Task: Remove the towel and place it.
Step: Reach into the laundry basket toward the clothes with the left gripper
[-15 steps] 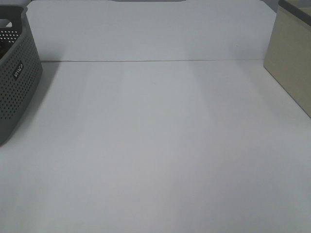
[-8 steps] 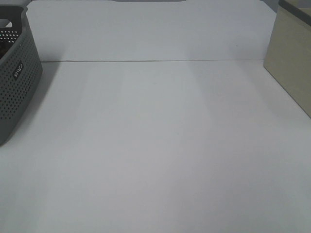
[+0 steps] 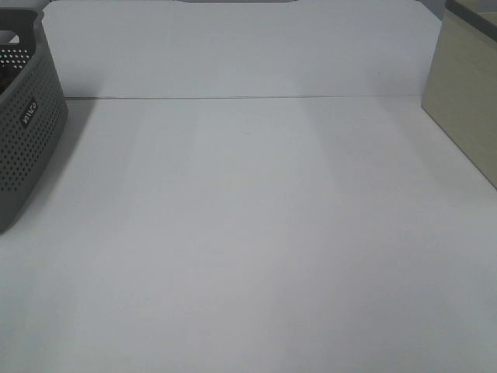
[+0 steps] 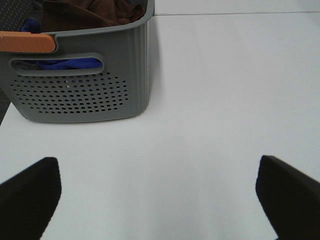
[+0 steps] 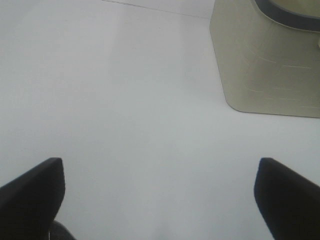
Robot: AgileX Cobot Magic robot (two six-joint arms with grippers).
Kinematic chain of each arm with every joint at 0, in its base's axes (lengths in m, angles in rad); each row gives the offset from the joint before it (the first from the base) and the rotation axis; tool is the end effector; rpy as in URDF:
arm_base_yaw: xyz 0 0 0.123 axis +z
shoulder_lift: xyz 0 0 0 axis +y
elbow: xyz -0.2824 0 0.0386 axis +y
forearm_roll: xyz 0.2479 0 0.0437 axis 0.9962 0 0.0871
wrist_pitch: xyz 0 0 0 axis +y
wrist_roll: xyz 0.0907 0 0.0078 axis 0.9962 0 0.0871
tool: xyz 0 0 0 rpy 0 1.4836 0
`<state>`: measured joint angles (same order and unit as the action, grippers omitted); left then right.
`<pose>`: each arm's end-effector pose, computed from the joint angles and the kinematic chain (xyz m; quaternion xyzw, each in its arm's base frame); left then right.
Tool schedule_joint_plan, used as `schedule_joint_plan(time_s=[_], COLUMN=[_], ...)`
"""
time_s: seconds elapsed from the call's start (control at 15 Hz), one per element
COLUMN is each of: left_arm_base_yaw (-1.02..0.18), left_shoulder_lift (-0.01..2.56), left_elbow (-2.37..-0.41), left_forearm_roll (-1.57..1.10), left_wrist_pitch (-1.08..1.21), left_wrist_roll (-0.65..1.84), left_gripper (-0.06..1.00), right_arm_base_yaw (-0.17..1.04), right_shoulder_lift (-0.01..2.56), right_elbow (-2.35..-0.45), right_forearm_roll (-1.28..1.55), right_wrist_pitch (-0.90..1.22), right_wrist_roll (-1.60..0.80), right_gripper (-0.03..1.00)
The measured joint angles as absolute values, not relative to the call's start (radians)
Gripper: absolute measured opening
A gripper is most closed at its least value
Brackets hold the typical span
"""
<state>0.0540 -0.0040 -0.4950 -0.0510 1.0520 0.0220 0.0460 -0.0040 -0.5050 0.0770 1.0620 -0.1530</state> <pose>-0.0043 -0.0043 0.2766 -0.0128 0.8508 -0.0055 0.5252 -0.0065 0.0058 0.2786 -0.0862 0.8462 0.0104 0.5257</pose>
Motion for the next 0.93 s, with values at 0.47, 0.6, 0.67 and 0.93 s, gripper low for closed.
schedule_joint_plan(time_s=[0.47,0.6,0.67,0.93], left_arm_base_yaw=[0.054,0.054,0.054,0.054], left_shoulder_lift=[0.369,0.561,0.681,1.168], left_elbow=[-0.830,-0.969,-1.061,-1.379], left_forearm_roll=[0.014,0.061,0.106,0.392], left_wrist_pitch=[1.210,1.213,1.214,1.215], left_wrist_roll=[0.488,0.624,0.692,0.820], left_gripper=[0.99,0.99,0.99,0.99], right_arm_base_yaw=[0.046,0.046,0.046,0.046], right_shoulder_lift=[-0.004,-0.004,-0.004,-0.004], right_elbow=[-0.505,-0.505,-0.505,-0.505], right_forearm_roll=[0.076,0.076,0.076,0.076], right_wrist_pitch=[1.062,1.062,1.062,1.062], right_wrist_roll=[-0.153,-0.153,-0.153,-0.153], right_gripper=[0.98,0.98,0.98,0.98])
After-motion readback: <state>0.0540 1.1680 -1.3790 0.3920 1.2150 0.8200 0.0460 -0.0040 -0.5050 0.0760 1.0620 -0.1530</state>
